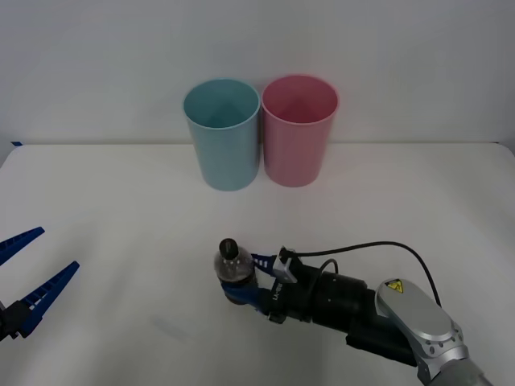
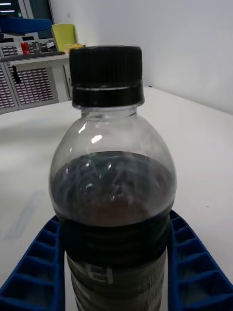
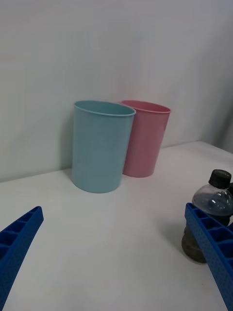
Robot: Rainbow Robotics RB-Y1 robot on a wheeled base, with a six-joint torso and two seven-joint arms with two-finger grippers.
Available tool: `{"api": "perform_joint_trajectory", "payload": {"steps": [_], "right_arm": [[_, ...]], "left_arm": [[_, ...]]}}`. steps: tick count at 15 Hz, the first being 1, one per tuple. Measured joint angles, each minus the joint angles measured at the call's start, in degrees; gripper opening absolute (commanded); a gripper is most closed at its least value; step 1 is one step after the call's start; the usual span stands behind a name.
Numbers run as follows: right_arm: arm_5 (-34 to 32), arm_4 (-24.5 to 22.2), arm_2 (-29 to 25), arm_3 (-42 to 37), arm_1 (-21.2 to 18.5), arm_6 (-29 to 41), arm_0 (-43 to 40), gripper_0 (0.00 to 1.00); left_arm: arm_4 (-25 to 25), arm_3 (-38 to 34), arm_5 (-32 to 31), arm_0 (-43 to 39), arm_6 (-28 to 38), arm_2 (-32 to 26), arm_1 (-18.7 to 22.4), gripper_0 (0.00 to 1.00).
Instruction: Grasp the object on the table and drop it into the matching bin: aluminum can to the light blue bin, PET bottle to the pink bin.
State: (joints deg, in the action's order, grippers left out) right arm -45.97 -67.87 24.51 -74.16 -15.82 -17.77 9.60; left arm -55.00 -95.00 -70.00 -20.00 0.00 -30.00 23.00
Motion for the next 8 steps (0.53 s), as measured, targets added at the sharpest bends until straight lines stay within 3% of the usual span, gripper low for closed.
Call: {"api": "perform_joint_trajectory", "payload": {"steps": [4, 8], "right_arm": [[-0.40, 1.06, 0.01, -1.01, -0.28, -0.44, -0.30, 0.00], [0.55, 2.84, 0.02, -7.39, -3.00, 0.40, -2.97, 0.00]], "left_arm": [[0.00, 0.00, 0.00, 0.00, 0.00, 0.00, 0.00, 1.00], [0.00, 0.00, 0.00, 0.00, 0.00, 0.00, 0.00, 1.00]]}}
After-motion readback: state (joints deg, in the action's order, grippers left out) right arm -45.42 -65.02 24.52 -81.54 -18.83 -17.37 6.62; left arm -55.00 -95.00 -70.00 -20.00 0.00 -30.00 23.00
